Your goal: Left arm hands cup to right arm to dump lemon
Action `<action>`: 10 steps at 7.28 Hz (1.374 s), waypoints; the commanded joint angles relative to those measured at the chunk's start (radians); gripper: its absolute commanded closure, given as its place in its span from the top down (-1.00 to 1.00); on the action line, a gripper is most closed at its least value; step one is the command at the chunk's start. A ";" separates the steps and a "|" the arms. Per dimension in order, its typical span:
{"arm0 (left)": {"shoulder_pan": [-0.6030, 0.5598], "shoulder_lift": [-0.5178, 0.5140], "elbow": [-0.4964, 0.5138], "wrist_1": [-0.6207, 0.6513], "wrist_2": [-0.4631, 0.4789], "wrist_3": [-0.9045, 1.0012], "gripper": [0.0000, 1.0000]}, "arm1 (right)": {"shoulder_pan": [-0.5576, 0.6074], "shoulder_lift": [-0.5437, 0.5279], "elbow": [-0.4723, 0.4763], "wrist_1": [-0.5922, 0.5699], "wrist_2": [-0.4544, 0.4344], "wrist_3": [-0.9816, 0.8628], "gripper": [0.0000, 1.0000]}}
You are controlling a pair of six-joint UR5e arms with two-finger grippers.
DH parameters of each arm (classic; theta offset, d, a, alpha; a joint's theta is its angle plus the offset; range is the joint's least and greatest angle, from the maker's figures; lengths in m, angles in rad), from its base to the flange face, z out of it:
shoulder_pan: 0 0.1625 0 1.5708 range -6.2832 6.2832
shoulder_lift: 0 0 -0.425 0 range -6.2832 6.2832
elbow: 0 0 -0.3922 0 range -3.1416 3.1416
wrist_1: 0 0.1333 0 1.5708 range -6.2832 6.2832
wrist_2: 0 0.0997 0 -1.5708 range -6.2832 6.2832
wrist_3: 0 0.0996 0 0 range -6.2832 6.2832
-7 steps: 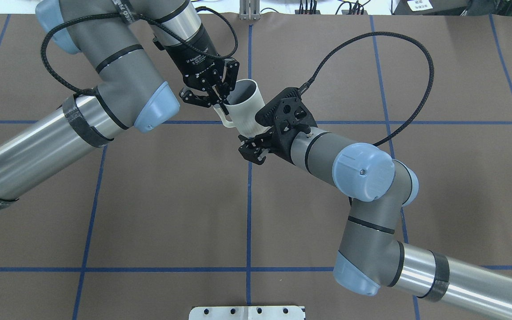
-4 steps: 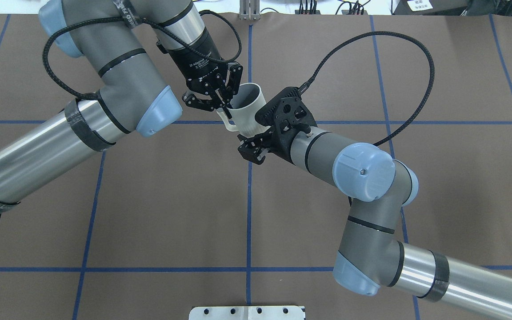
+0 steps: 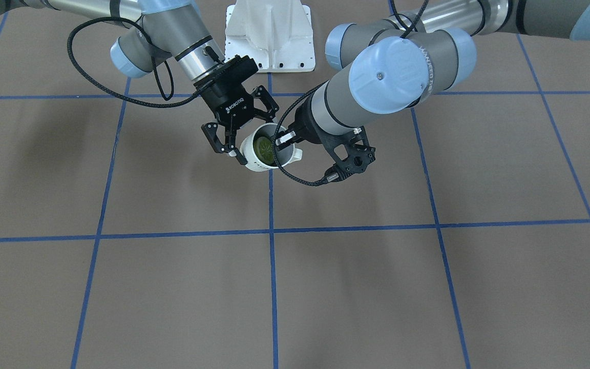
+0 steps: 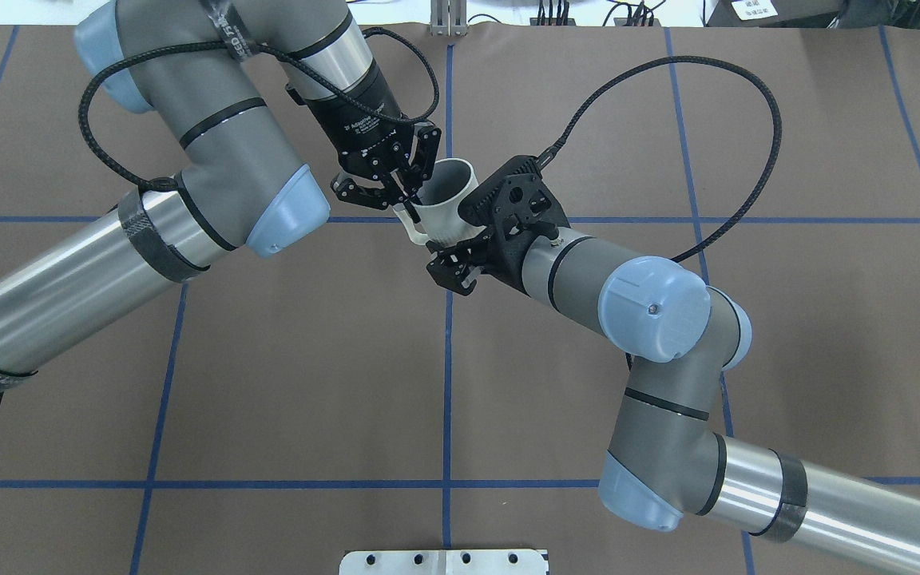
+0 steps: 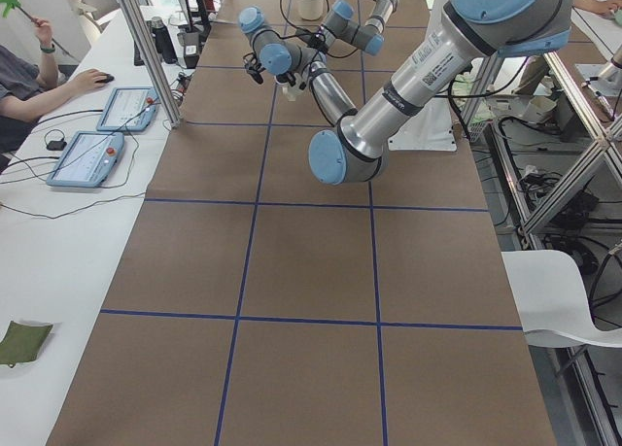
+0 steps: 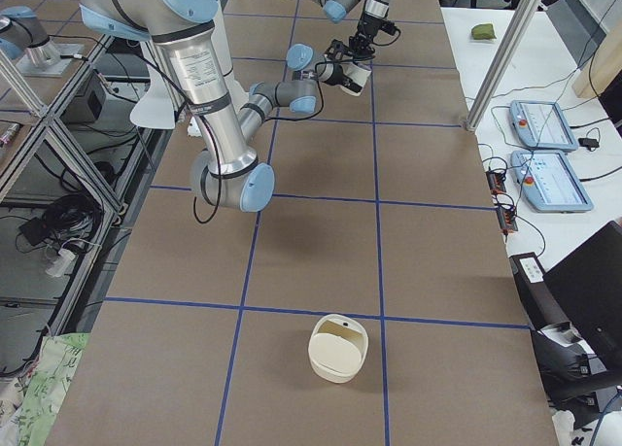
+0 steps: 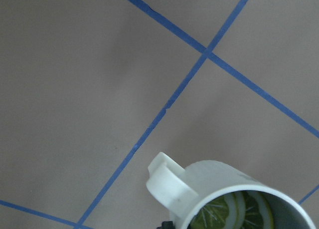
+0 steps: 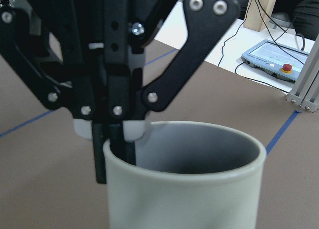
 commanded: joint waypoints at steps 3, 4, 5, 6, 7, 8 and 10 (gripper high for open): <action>0.003 0.027 -0.035 0.000 0.000 0.001 -1.00 | 0.000 -0.002 -0.001 0.000 0.000 0.000 0.98; 0.006 0.028 -0.033 0.002 -0.001 0.000 -1.00 | -0.002 -0.002 -0.004 0.000 0.000 0.001 0.98; 0.006 0.028 -0.035 0.002 -0.001 0.000 -1.00 | -0.003 0.000 -0.004 0.000 0.000 0.001 0.98; 0.007 0.024 -0.035 0.006 -0.001 0.000 -1.00 | -0.003 0.000 -0.004 0.002 0.000 0.004 0.98; 0.007 0.019 -0.035 0.006 -0.003 0.000 -1.00 | -0.003 0.000 -0.004 0.002 0.000 0.004 0.98; 0.007 0.018 -0.035 0.006 -0.003 0.000 -1.00 | -0.003 0.000 -0.002 0.002 0.000 0.004 0.98; 0.010 0.018 -0.035 0.005 -0.003 -0.014 -1.00 | -0.003 0.000 -0.004 0.002 0.000 0.004 0.98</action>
